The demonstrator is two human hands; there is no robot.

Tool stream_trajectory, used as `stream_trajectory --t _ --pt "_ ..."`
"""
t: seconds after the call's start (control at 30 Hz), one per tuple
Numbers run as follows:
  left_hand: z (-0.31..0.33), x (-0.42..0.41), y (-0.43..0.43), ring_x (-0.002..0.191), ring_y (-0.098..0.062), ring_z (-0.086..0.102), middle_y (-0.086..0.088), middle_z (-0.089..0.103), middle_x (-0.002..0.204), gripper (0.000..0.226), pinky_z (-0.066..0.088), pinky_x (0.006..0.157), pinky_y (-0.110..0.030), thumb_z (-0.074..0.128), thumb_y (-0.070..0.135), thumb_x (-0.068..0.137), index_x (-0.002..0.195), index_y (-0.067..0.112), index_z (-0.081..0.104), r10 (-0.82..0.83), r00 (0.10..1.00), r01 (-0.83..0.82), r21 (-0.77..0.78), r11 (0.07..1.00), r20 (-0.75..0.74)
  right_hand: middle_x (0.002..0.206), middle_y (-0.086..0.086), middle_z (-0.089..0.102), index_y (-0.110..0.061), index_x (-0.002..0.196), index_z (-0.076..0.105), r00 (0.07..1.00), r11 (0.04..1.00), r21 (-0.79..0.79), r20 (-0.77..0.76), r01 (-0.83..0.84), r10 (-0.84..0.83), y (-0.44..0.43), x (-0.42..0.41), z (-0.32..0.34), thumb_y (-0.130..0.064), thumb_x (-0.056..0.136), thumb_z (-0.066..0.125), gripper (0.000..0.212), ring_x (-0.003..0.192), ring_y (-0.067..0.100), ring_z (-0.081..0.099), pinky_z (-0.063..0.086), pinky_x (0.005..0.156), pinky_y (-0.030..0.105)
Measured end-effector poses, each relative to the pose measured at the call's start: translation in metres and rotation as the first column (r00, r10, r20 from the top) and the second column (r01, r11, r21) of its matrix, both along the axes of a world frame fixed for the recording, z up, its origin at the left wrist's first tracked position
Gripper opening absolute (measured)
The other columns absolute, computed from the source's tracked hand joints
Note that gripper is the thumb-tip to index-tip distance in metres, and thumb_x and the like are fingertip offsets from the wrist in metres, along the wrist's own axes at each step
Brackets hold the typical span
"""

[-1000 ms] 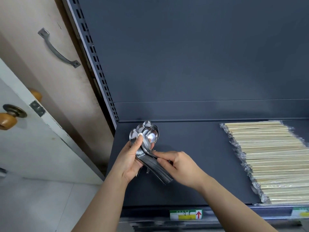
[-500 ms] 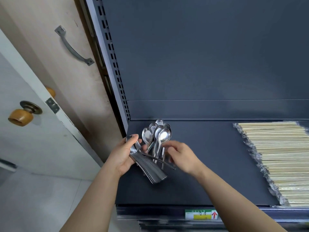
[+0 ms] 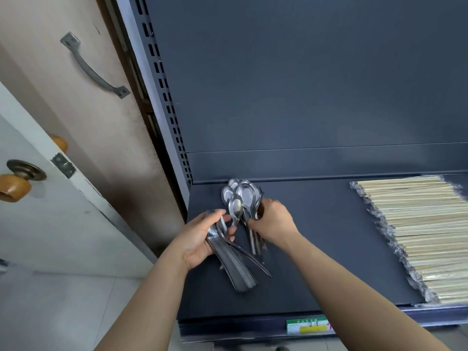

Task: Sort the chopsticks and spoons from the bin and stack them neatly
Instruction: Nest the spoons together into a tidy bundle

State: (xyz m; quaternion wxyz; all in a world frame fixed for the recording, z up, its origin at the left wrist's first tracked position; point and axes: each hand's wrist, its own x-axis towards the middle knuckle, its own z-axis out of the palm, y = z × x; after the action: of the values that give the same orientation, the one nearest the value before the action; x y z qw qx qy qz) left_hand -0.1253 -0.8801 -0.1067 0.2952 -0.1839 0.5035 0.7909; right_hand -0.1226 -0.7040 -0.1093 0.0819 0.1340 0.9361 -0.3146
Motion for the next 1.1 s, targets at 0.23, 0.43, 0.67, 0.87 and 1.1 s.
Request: stream_trajectory --t 0.23,0.43,0.67,0.87,1.1 --pt "0.001 0.006 0.01 0.076 -0.024 0.068 -0.012 0.071 0.112 0.032 0.059 0.067 -0.038 0.063 0.022 0.091 0.118 0.007 0.059 -0.061 0.998 0.062 0.049 0.997 -0.009 0.059 0.002 0.046 -0.008 0.07 0.052 0.999 0.995 0.1 -0.035 -0.017 0.021 0.021 -0.003 0.001 -0.011 0.076 0.051 0.006 0.059 0.026 0.04 0.033 0.048 0.027" --pt "-0.001 0.01 0.009 0.081 -0.027 0.065 -0.016 0.072 0.103 0.027 0.057 0.073 -0.039 0.065 0.025 0.089 0.11 0.009 0.062 -0.033 0.999 0.034 0.045 0.998 -0.03 0.065 0.009 0.055 0.0 0.078 0.057 0.991 0.99 -0.104 -0.091 0.092 -0.101 0.043 0.004 -0.009 -0.007 0.084 0.052 0.011 0.056 0.021 0.039 0.034 0.048 0.026" --pt "-0.003 0.017 0.015 0.074 -0.024 0.068 -0.013 0.069 0.099 0.021 0.058 0.068 -0.038 0.064 0.018 0.09 0.109 0.01 0.061 0.217 0.975 -0.211 0.104 0.972 -0.052 0.078 0.017 0.068 -0.012 0.074 0.057 0.984 0.948 -0.307 -0.122 0.091 -0.133 0.054 0.022 0.007 -0.014 0.088 0.057 0.015 0.054 0.016 0.046 0.039 0.052 0.024" --pt "0.008 0.02 0.022 0.075 -0.023 0.064 -0.012 0.064 0.091 0.017 0.057 0.067 -0.035 0.059 0.023 0.092 0.103 0.012 0.064 0.178 0.967 -0.149 0.159 0.976 -0.185 0.059 -0.003 0.064 -0.014 0.073 0.058 0.99 0.856 -0.509 -0.136 -0.088 0.021 0.044 0.044 0.042 -0.006 0.089 0.06 0.018 0.053 0.014 0.049 0.041 0.055 0.027" --pt "0.016 0.03 0.038 0.09 -0.03 0.069 -0.021 0.068 0.109 0.041 0.055 0.077 -0.04 0.051 0.032 0.096 0.122 0.002 0.061 0.108 0.969 -0.083 0.118 0.99 -0.224 0.045 -0.014 0.044 -0.021 0.061 0.046 0.981 0.915 -0.362 -0.14 -0.176 0.133 0.039 0.06 0.048 -0.011 0.087 0.065 0.034 0.043 0.004 0.033 0.03 0.046 0.017"
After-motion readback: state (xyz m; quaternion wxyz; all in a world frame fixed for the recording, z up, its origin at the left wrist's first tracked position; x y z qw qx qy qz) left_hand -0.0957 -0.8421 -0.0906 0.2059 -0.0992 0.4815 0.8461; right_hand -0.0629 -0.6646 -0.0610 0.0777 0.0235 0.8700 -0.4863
